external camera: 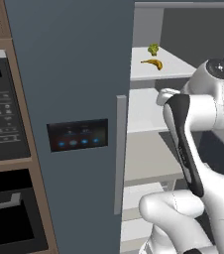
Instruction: Pick up the kiwi and banana from the fridge and place one fruit on each plate on the dining counter.
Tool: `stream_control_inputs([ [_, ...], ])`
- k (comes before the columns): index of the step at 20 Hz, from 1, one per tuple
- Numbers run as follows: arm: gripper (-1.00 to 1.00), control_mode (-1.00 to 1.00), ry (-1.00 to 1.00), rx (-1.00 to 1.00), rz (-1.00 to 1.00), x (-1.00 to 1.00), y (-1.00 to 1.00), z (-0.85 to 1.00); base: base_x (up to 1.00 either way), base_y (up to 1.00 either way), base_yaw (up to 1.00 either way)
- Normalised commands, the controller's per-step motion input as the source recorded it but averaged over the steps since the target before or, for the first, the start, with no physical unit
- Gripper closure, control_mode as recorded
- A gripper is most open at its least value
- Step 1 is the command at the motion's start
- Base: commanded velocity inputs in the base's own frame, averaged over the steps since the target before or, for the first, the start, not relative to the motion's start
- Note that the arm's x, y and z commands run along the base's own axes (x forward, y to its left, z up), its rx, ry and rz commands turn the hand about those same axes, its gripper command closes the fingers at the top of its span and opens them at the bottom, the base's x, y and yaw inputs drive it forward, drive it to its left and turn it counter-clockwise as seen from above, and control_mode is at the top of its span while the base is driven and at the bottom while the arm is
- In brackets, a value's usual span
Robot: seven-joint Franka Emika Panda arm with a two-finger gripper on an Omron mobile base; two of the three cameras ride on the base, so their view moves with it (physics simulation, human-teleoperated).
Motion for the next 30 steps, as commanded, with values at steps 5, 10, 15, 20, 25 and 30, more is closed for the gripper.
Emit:
stream_control_inputs([
  [5,1.00,1.00,-0.01,-0.01,-0.03,-0.26,0.11,-0.01,-0.40,0.19,-0.15],
  [10,1.00,1.00,0.00,0.00,0.00,0.00,0.00,0.00,-0.76,0.40,-0.51],
  [15,1.00,1.00,0.00,0.00,0.00,0.00,0.00,0.00,-0.77,0.22,-0.71],
  [20,1.00,1.00,0.00,0.00,0.00,0.00,0.00,0.00,-0.60,0.06,-0.84],
  [25,1.00,1.00,0.00,0.00,0.00,0.00,0.00,0.00,-0.47,0.03,-0.89],
  [30,1.00,1.00,0.00,0.00,0.00,0.00,0.00,0.00,-0.34,0.02,-0.94],
])
